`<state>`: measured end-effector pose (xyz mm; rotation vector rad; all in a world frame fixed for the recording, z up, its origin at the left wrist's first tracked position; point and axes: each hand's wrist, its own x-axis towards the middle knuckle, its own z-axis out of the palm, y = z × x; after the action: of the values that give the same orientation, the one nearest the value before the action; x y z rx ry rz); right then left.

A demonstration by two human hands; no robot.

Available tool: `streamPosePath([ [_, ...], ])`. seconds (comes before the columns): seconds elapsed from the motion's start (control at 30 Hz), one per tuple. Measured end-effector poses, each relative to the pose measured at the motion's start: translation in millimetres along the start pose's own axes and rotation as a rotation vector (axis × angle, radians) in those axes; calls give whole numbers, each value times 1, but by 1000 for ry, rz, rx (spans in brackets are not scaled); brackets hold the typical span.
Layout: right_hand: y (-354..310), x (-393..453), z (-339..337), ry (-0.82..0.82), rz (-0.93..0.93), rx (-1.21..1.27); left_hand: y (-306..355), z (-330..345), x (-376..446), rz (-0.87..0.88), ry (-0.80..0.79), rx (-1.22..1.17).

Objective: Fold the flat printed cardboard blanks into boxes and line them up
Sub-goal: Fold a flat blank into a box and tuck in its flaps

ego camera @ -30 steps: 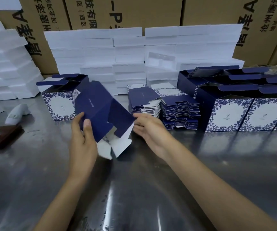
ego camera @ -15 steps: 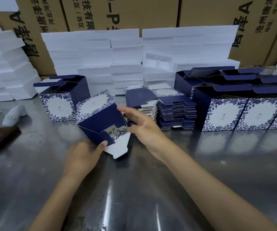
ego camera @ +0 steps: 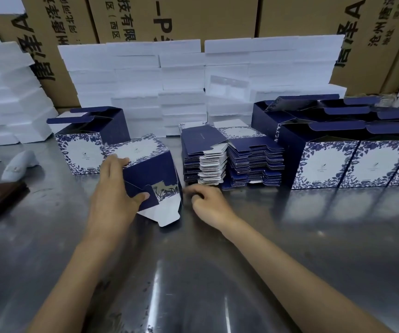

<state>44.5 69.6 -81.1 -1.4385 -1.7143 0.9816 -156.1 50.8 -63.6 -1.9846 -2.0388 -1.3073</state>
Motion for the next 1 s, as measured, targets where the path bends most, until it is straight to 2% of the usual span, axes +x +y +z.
streamPosePath([
  [0.07, -1, -1, 3, 10, -32, 52, -3, -3, 0, -57, 72, -45],
  [0.13, -6, -3, 5, -24, -41, 221, -9, -4, -2, -133, 135, -111],
  [0.27, -23, -5, 6, -80, -80, 506, -19, -1, -6, -279, 125, -297],
  [0.33, -32, -6, 4, -33, -158, 520, -20, 5, -9, -345, 55, -324],
  [0.43, -43, -5, -5, 81, -253, 336, -17, 15, -9, -385, -90, -409],
  [0.57, -39, -5, -15, 89, -294, 148, -9, 16, -10, -306, -254, -613],
  [0.67, -31, -4, -18, 78, -271, 98, 1, 9, -11, -228, -198, -682],
  [0.8, -27, -3, -15, 72, -278, 37, 7, 6, -2, 23, -25, -358],
  [0.87, -27, -1, -16, 66, -284, -2, 7, 6, 7, 61, -37, -246],
  [1.0, -29, 4, -28, -4, -280, -69, 8, 7, 17, 121, -36, -204],
])
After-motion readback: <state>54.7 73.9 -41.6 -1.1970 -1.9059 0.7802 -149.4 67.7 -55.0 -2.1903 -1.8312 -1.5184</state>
